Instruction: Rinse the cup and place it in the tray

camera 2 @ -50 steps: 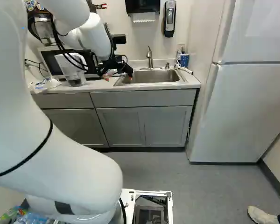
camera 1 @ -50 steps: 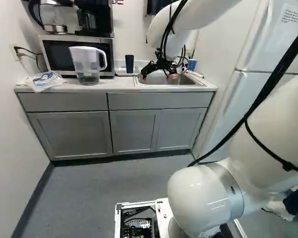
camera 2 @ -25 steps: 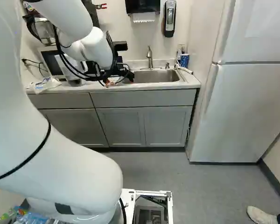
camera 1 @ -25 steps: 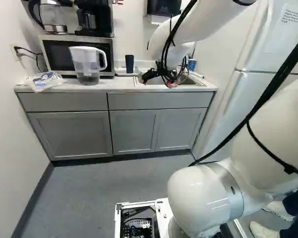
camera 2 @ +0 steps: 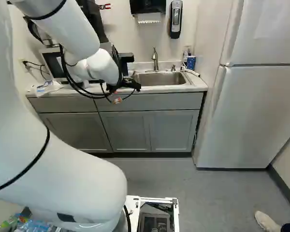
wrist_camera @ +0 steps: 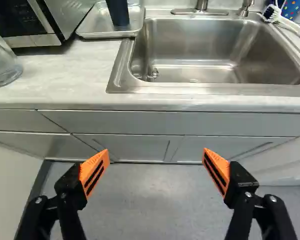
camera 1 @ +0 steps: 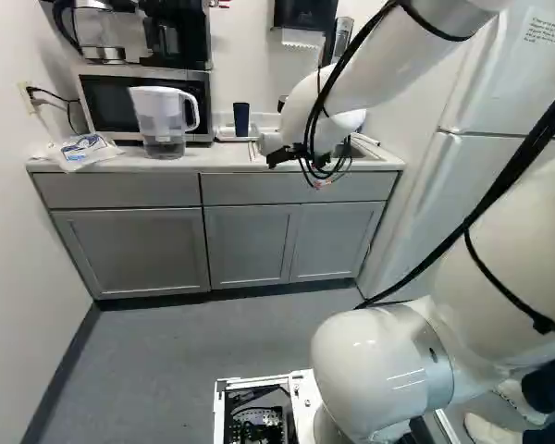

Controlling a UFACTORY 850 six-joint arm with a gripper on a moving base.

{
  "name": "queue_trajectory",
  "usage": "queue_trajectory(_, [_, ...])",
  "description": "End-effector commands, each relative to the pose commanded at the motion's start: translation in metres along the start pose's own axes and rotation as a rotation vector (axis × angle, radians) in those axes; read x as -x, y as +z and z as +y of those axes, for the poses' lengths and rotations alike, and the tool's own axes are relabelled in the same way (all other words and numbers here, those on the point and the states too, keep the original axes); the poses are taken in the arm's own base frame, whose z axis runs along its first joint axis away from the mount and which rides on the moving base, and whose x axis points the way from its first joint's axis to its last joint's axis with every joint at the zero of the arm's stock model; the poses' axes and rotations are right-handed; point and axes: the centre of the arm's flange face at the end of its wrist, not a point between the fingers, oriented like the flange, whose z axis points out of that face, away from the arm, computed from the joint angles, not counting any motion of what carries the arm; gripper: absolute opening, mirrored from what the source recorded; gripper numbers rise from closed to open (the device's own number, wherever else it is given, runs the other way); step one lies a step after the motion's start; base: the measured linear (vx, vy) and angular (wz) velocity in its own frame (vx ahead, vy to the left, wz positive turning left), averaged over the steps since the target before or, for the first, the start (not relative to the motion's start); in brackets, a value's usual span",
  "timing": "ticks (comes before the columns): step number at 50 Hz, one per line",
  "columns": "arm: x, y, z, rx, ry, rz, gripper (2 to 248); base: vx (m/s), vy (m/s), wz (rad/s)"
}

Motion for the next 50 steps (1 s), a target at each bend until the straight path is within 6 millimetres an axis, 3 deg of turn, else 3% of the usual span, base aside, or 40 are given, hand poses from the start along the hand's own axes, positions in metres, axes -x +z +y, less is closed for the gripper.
queue_trajectory(28, [0.080,0.005,0.008,0.015,0.011,0.138,247,0.000,0.000,0.000])
queue_trajectory(50, [0.130,0.000,0.012,0.028,0.016,0.224,247,0.000,0.000,0.000])
